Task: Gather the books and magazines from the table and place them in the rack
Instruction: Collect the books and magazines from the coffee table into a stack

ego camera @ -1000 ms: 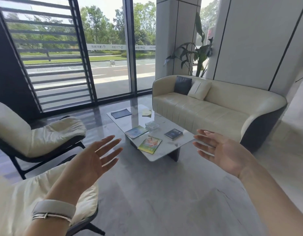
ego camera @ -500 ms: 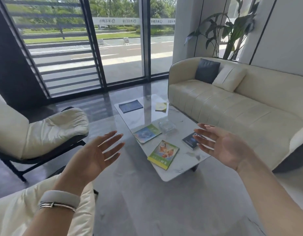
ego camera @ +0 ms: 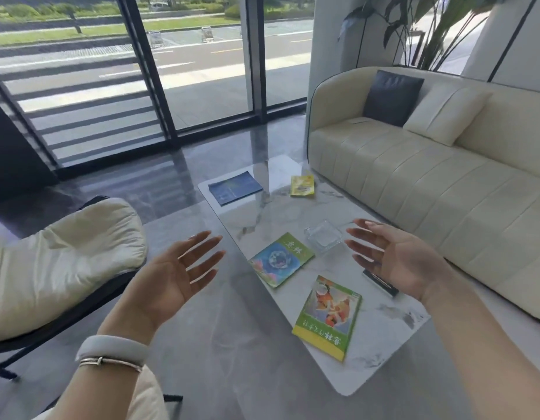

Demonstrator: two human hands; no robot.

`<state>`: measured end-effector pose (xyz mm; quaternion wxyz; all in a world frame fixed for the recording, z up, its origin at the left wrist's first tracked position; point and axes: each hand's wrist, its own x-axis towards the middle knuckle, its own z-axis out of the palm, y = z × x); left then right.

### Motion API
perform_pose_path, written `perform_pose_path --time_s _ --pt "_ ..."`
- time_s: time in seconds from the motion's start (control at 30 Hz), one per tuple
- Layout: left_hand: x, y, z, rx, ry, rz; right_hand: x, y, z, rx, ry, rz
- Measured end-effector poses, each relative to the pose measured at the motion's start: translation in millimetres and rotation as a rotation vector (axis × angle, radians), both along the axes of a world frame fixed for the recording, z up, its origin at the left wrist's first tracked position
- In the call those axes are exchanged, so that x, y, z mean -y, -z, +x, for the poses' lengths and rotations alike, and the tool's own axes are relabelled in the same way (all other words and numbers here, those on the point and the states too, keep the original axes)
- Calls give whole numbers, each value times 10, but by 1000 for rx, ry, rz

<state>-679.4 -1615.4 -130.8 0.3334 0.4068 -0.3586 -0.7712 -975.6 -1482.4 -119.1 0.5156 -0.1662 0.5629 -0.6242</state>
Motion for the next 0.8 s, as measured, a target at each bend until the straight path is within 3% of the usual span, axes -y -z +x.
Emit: perform_pose_path --time_s 0.47,0.8 --pt "2224 522 -1230 107 219 146 1747 687 -801 107 213 121" --pt "3441 1239 -2401 346 407 229 2637 1497 -1461 211 429 292"
